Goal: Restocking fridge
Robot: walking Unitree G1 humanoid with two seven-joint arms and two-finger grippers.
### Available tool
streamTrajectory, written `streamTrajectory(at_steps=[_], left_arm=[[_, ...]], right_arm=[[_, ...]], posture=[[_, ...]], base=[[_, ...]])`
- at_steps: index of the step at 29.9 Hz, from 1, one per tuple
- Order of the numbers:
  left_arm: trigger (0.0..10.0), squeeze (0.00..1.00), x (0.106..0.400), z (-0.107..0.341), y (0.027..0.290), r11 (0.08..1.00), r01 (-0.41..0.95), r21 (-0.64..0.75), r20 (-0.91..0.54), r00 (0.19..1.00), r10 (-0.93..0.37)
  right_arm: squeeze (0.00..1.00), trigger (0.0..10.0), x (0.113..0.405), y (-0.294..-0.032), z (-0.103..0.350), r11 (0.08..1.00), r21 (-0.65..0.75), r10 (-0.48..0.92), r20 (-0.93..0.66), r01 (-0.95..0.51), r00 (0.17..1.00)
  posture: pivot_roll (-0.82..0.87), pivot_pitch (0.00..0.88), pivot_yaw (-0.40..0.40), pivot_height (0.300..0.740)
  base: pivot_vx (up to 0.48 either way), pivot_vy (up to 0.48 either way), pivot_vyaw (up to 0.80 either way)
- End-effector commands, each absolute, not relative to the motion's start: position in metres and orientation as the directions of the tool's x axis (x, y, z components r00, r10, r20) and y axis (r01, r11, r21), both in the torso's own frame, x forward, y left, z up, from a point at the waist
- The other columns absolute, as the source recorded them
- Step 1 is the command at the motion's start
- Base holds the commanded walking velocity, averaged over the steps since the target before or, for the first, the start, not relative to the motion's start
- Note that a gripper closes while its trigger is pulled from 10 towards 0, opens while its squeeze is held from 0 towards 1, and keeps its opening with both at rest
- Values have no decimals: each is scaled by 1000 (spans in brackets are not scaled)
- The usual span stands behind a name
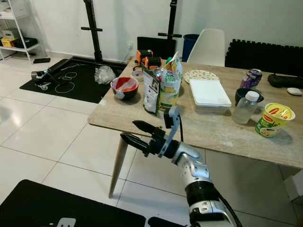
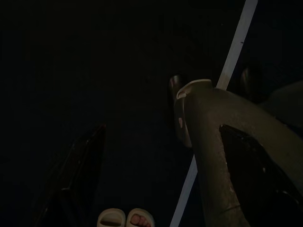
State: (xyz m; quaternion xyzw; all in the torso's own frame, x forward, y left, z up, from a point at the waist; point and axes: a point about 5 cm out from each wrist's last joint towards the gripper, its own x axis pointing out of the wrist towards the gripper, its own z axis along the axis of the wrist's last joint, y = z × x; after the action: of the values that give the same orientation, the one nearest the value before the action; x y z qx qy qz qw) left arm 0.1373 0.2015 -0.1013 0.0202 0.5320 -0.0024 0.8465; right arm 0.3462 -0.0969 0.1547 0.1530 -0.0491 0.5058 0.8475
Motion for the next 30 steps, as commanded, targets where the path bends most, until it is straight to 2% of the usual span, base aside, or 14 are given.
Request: streamTrajectory(at_steps=[1, 3, 4, 9, 12, 16, 19, 22, 24, 30], left_arm=[[10000, 0, 133, -102, 204, 999, 21, 40, -904, 426, 28], [10000, 0, 133, -102, 204, 999, 21, 41, -904, 426, 28], [10000, 0, 132, -102, 205, 999, 21, 42, -905, 425, 29], [10000, 0, 131, -103, 206, 999, 19, 42, -906, 422, 30], [10000, 0, 128, -104, 206, 999, 16, 42, -908, 417, 31], [10000, 0, 126, -104, 206, 999, 14, 42, -910, 413, 32], [10000, 0, 122, -105, 207, 999, 8, 42, -913, 406, 35], [10000, 0, 120, -106, 207, 999, 6, 43, -914, 404, 37], [10000, 0, 116, -107, 208, 999, 4, 43, -917, 398, 38], [10000, 0, 113, -108, 208, 999, 2, 43, -919, 393, 39]], right_arm=[[0, 10000, 355, -96, 159, 518, 184, 805, 224, -835, 549], [0, 10000, 358, -95, 162, 543, 181, 790, 221, -820, 572], [0, 10000, 372, -94, 173, 647, 121, 728, 196, -753, 657], [0, 10000, 385, -93, 196, 735, 39, 657, 205, -677, 725], [0, 10000, 393, -89, 224, 756, -54, 644, 245, -653, 725], [0, 10000, 397, -89, 242, 778, -89, 619, 280, -622, 734], [0, 10000, 403, -92, 266, 822, -165, 567, 328, -545, 756], [0, 10000, 404, -93, 272, 832, -182, 553, 336, -523, 763], [0, 10000, 410, -98, 272, 876, -227, 478, 303, -425, 825], [0, 10000, 415, -107, 268, 909, -232, 401, 266, -346, 876]], posture=[[-16, 0, -18, 740], [-16, 0, -18, 740], [-10, 0, -21, 740], [-1, 0, -28, 740], [2, 0, -31, 740], [8, 0, -36, 740], [18, 0, -44, 740], [17, 0, -44, 740], [18, 0, -47, 740], [30, 11, -54, 740]], base=[[0, 0, 0], [0, 0, 0], [0, 0, 0], [0, 0, 0], [0, 0, 0], [0, 0, 0], [0, 0, 0], [0, 0, 0], [0, 0, 0], [0, 0, 0]])
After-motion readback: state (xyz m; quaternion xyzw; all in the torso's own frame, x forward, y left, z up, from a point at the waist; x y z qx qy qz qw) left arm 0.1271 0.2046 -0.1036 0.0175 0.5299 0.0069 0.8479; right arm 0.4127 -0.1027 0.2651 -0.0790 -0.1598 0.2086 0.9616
